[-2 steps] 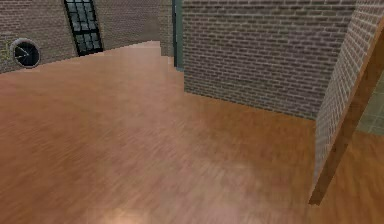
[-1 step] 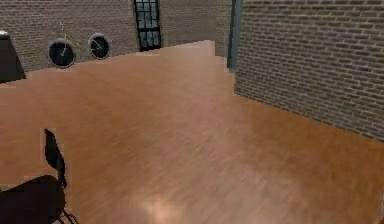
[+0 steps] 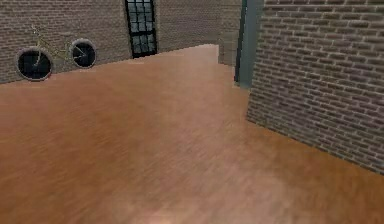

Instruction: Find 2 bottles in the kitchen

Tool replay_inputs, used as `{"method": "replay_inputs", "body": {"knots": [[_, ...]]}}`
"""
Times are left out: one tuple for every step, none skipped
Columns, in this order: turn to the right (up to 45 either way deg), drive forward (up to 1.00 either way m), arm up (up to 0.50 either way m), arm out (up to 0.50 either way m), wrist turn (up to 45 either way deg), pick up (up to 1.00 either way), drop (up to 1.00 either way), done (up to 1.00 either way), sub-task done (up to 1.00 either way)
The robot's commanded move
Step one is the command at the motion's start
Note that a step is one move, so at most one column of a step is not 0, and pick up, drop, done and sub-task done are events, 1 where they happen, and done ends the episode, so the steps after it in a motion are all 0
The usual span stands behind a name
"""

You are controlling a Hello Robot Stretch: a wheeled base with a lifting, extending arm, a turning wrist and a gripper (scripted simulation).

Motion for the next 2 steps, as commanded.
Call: {"method": "replay_inputs", "body": {"knots": [[-45.0, 0.00, 0.00, 0.00, 0.0, 0.00, 0.00, 0.00, 0.00], [0.0, 0.85, 0.00, 0.00, 0.0, 0.00, 0.00, 0.00, 0.00]]}}
